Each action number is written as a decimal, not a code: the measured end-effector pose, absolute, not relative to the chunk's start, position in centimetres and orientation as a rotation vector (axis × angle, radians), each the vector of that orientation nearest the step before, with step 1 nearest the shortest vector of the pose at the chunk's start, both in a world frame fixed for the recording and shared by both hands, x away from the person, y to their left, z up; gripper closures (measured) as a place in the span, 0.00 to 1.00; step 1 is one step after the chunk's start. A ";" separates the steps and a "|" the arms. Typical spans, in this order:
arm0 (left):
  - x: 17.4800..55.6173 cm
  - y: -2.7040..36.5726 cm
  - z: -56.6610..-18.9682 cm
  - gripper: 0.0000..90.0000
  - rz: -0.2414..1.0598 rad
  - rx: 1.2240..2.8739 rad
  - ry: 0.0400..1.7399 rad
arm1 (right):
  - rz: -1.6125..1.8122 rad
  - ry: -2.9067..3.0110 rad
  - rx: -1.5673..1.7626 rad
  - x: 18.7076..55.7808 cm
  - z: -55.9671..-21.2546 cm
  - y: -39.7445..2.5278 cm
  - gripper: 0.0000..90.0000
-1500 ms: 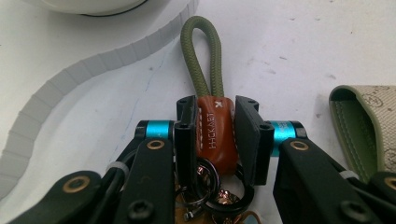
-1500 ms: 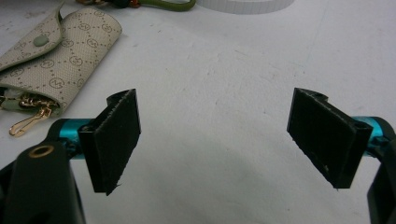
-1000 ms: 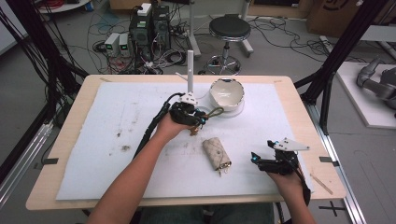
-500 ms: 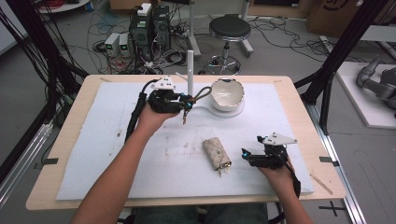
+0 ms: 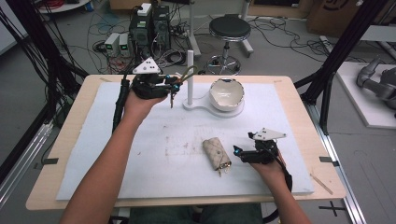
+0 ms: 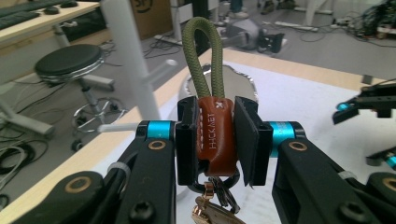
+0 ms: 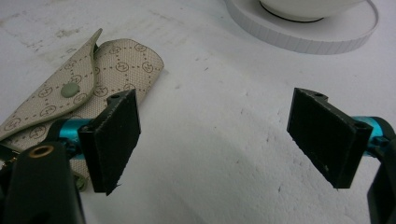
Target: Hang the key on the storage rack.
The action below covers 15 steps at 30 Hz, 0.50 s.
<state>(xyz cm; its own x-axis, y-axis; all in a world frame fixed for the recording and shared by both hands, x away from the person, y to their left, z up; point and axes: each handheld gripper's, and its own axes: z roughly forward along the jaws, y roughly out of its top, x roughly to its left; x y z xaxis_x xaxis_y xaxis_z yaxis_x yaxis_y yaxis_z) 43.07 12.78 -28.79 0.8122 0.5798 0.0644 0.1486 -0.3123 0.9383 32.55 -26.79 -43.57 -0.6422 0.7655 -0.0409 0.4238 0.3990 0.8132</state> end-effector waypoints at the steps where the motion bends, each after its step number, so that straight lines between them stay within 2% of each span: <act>1: 43.2 12.9 -28.7 0.79 0.482 1.867 0.556 | 1.133 2.249 1.024 32.6 -43.6 -26.7 0.20; 15: 44.5 13.0 -29.5 0.79 0.493 1.893 0.600 | 1.133 2.233 1.046 32.2 -43.6 -27.6 0.20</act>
<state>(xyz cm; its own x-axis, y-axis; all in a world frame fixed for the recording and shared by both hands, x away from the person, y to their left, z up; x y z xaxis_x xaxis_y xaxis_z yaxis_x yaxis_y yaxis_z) 44.51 13.04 -29.46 0.7897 0.6101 0.0643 0.1814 -0.3323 0.9256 32.16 -27.57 -43.58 -0.6259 0.7792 -0.0347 0.4322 0.3835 0.8162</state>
